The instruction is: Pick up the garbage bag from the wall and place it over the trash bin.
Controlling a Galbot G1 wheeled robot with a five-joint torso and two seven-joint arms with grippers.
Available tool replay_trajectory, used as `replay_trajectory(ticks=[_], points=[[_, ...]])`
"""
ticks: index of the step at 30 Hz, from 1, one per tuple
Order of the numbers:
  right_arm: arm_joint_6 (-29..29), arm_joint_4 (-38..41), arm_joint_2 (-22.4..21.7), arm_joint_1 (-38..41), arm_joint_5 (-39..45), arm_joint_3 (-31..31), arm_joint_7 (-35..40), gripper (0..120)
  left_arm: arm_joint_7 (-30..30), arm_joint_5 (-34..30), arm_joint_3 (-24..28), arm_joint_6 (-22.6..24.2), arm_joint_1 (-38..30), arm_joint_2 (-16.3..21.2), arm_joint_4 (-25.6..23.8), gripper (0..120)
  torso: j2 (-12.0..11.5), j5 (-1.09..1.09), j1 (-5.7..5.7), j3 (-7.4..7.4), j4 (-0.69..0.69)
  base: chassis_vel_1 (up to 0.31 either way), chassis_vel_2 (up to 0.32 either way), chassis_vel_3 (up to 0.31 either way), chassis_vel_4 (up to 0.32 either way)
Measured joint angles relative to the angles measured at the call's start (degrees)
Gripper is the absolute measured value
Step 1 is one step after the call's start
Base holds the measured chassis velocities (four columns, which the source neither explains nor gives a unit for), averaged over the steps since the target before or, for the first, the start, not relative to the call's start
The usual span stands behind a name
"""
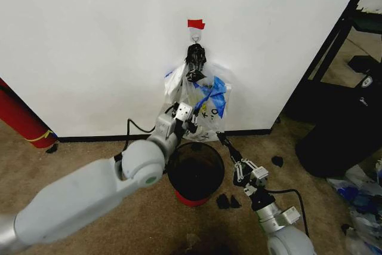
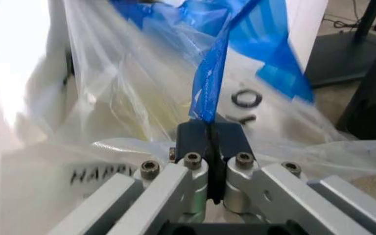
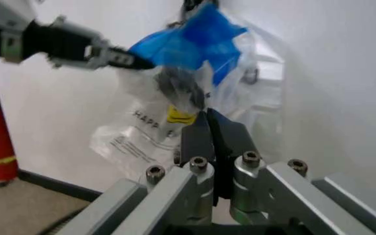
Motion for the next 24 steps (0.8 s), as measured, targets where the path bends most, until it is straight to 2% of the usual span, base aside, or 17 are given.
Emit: replay_trajectory(ticks=[5, 8, 10, 12, 15, 17, 21, 22, 24], points=[[-1.12, 4.07, -3.02, -3.06, 0.6, 2.4, -0.01, 9, -0.02, 1.39, -2.38, -0.9, 3.36, -0.49, 0.13, 0, 0.0, 0.0, 0.0, 0.0, 0.0, 0.0, 0.0, 0.0, 0.0], [-1.88, 5.26, -5.6, -3.59, 0.79, 5.53, -2.69, 22, 0.07, 1.73, -2.99, -1.65, 3.64, -0.03, 0.71, 0, 0.0, 0.0, 0.0, 0.0, 0.0, 0.0, 0.0, 0.0, 0.0], [-2.08, 5.27, -6.52, -3.07, 1.06, 6.05, -2.38, 25, 0.13, 1.73, -2.98, -1.73, 3.37, 0.1, 0.82, 0, 0.0, 0.01, 0.0, 0.0, 0.0, 0.0, 0.0, 0.0, 0.0], [-3.03, 5.27, -7.94, -1.79, 1.51, 6.23, 0.39, 33, 0.19, 1.72, -2.82, -1.77, 2.8, 0.07, 0.83, 0, 0.0, 0.01, 0.0, 0.0, 0.0, 0.0, 0.0, 0.0, 0.0], [-4.78, 4.62, -10.45, 1.65, 1.62, 5.34, 4.88, 47, 0.22, 1.59, -1.79, -1.77, 2.03, -0.75, 1.06, 0, 0.0, 0.01, 0.0, 0.0, 0.0, 0.0, 0.0, 0.0, 0.0], [-5.19, 4.14, -11.09, 2.6, 1.61, 4.81, 5.47, 50, 0.22, 1.57, -1.58, -1.76, 2.01, -0.94, 1.09, 0, 0.0, 0.01, 0.0, 0.01, -0.01, 0.0, 0.0, 0.0, 0.0], [-6.75, 0.38, -14.39, 9.57, 1.6, 0.72, 6.8, 68, 0.21, 1.49, -0.59, -1.62, 1.61, -1.52, 1.16, 0, 0.0, 0.01, 0.0, 0.01, 0.01, 0.0, 0.0, 0.0, 0.0], [-6.75, 0.38, -14.39, 9.57, 1.6, 0.72, 6.8, 68, 0.21, 1.49, -0.59, -1.62, 1.61, -1.52, 1.16, 0, 0.0, 0.01, 0.0, 0.01, 0.01, 0.0, 0.0, 0.0, 0.0], [-7.35, -1.66, -15.59, 14.2, 1.62, -1.98, 6.96, 77, 0.19, 1.43, -0.35, -1.58, 1.3, -1.57, 1.18, 0, 0.0, 0.02, 0.01, 0.01, 0.01, 0.0, 0.0, 0.0, 0.0]])
